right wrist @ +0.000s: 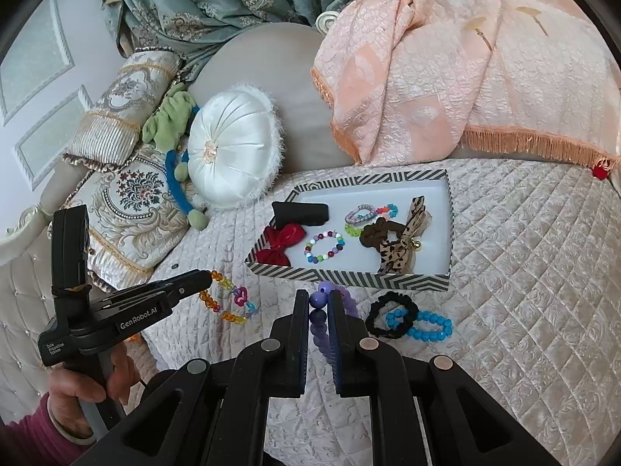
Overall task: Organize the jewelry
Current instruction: 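Lift the orange bracelet with the left gripper while the right gripper lifts the purple bracelet, then lower both bracelets into the tray and open both grippers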
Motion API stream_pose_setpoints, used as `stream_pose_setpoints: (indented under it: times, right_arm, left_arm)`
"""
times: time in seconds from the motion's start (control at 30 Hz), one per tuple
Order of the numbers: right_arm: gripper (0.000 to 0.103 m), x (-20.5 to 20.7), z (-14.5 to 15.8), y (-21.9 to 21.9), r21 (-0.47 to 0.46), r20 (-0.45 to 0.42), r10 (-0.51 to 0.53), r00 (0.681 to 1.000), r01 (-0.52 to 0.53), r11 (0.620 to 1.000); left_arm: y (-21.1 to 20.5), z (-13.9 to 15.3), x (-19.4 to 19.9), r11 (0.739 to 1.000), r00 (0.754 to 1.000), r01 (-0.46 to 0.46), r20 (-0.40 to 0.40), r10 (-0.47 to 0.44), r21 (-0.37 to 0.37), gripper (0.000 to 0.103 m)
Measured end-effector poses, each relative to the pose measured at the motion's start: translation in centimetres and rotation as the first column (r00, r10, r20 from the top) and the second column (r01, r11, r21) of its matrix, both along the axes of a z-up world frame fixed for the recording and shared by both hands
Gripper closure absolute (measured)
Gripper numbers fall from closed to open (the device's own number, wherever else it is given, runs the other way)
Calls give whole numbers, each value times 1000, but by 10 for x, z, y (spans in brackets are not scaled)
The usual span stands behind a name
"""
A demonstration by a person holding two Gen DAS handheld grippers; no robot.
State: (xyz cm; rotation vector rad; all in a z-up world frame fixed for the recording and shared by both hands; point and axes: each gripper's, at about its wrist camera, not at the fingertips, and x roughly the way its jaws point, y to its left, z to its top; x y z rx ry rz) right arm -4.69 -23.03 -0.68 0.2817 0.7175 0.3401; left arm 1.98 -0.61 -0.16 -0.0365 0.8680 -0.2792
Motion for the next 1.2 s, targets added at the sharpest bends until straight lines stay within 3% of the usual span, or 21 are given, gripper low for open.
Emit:
stream_pose_setpoints:
  times: [0.7,1.2]
  right_arm:
    - [94,18,-9,-1,-5,-32,0,999,0,1000]
    - [94,56,-18,-14,-8,-65,-13,998,13,1000]
  left_arm:
    - [-8,-15,17,999,1000,10,-22,-10,39,95]
    - [-19,-23,47,997,999,20,-29,-17,80,95]
